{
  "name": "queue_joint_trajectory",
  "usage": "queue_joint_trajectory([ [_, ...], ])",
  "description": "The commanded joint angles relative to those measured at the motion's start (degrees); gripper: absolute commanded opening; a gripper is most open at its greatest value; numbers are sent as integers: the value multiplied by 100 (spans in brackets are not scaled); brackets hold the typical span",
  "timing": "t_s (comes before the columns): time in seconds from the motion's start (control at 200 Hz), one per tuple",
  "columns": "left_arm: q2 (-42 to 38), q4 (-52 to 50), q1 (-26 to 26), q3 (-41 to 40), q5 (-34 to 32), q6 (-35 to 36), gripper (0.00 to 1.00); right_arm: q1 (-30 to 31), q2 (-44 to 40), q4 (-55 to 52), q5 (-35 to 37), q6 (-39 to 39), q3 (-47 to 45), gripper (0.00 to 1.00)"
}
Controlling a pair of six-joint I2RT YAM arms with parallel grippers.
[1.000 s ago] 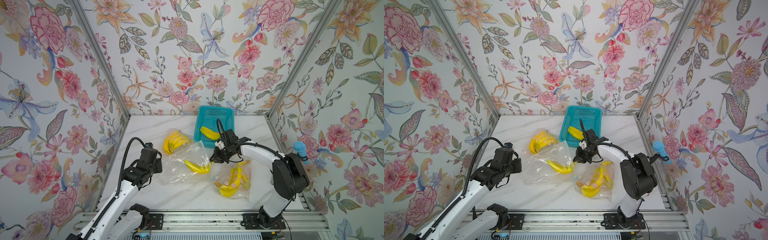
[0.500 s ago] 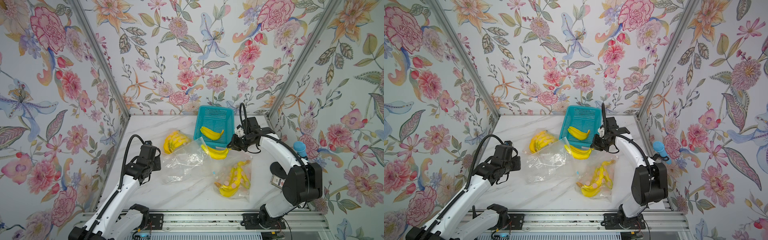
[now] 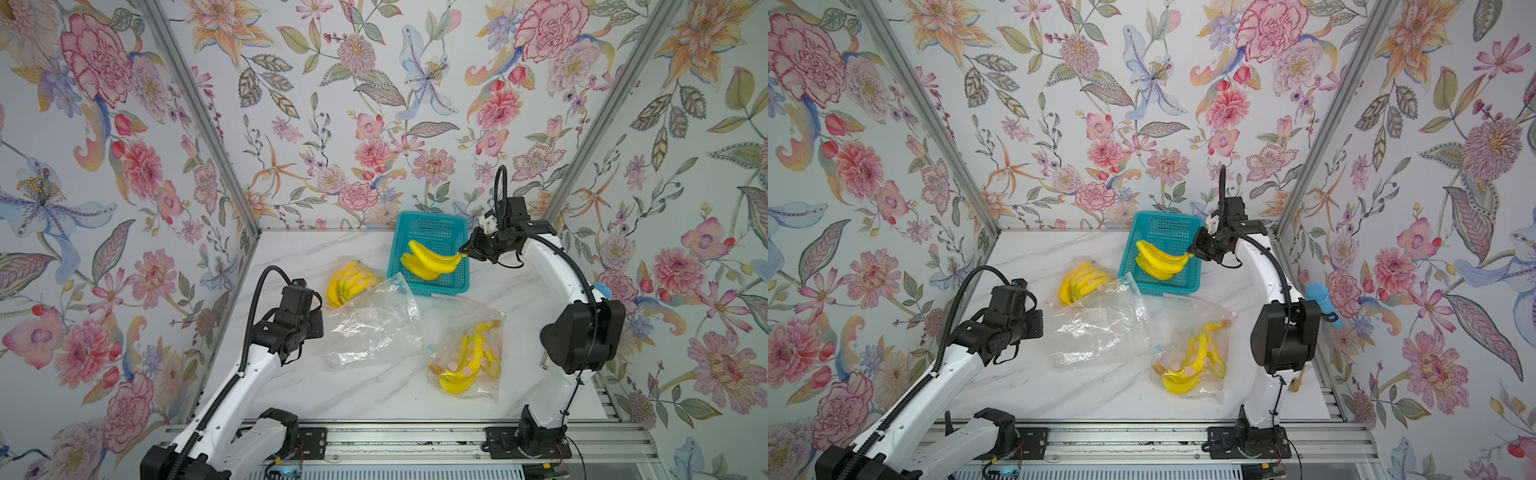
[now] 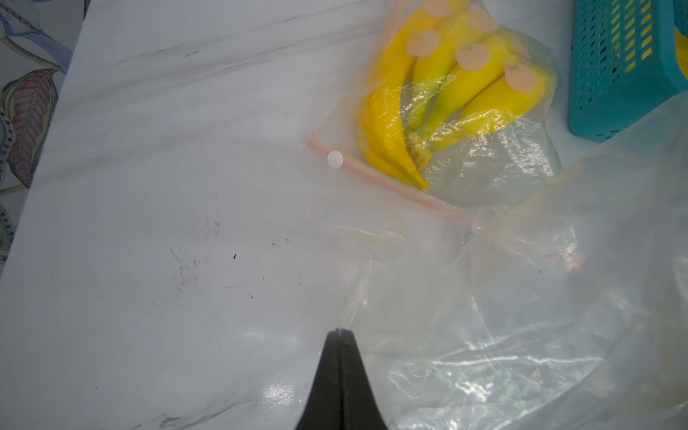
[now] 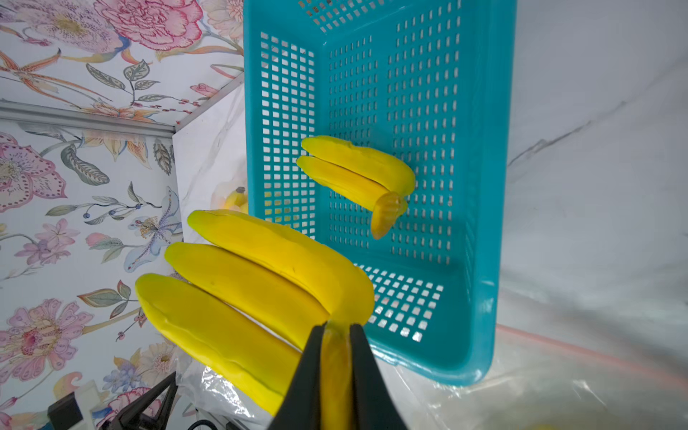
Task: Open the zip-top bag and take out the banana
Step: Place the banana in the basket.
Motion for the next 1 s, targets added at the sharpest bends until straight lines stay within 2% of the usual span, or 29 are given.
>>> queue_joint_trajectory([
  [0.0,-78,270,73,80,464,-58,2,175,805,-87,-11,194,746,14],
  [0.14,-202,300,85,55,604,-262,8,349,1550,-92,109,316,1530,17],
  [0.23,-251,199,100,90,679,-365,18,454,1762,-91,176,317,1692,23],
  [0.31,-325,80,102,163,685,-451,22,519,1836,-89,198,286,1706,30],
  [0.42,-431,-10,109,243,696,-591,30,542,1770,-88,187,216,1628,44],
  [0.505,-463,-71,109,310,718,-674,34,540,1570,-97,202,84,1594,49],
  [0.626,-487,-109,109,367,744,-700,47,619,1023,-100,207,-338,1569,58],
  [0.656,-496,-111,109,381,750,-681,52,674,843,-129,202,-490,1485,59],
  [0.781,-461,-75,118,535,790,-510,61,978,-89,-140,-34,-1021,598,67],
  [0.896,-345,36,123,780,934,-415,63,1402,-826,-136,-321,-1122,-567,67],
  [0.996,-395,359,109,887,1117,-473,63,1890,-1266,-126,-238,-1112,-1391,68],
])
